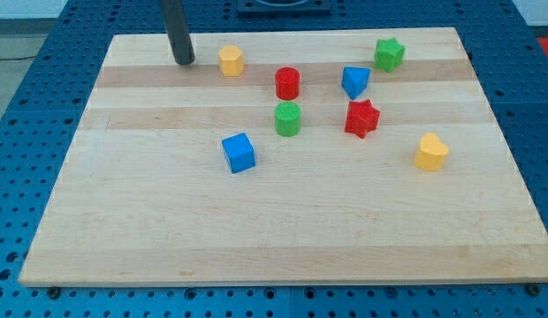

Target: Slide the yellow hexagon towards the center of the board

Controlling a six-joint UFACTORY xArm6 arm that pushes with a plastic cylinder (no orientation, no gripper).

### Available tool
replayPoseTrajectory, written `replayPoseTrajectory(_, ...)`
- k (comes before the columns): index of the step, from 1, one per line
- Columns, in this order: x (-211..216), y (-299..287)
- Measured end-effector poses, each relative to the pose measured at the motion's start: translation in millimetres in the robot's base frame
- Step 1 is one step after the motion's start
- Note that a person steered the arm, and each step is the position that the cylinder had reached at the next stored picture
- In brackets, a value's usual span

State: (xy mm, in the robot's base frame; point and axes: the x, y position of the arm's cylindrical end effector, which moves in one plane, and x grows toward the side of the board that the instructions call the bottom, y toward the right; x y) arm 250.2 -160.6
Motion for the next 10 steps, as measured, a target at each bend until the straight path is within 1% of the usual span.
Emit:
replayPoseTrajectory(1, -11, 9)
replayPoseTrajectory(3, -11, 51)
replayPoseTrajectory(5, -6, 40)
replayPoseTrajectory(7, 2, 40)
replayPoseTrajectory(10, 2, 49)
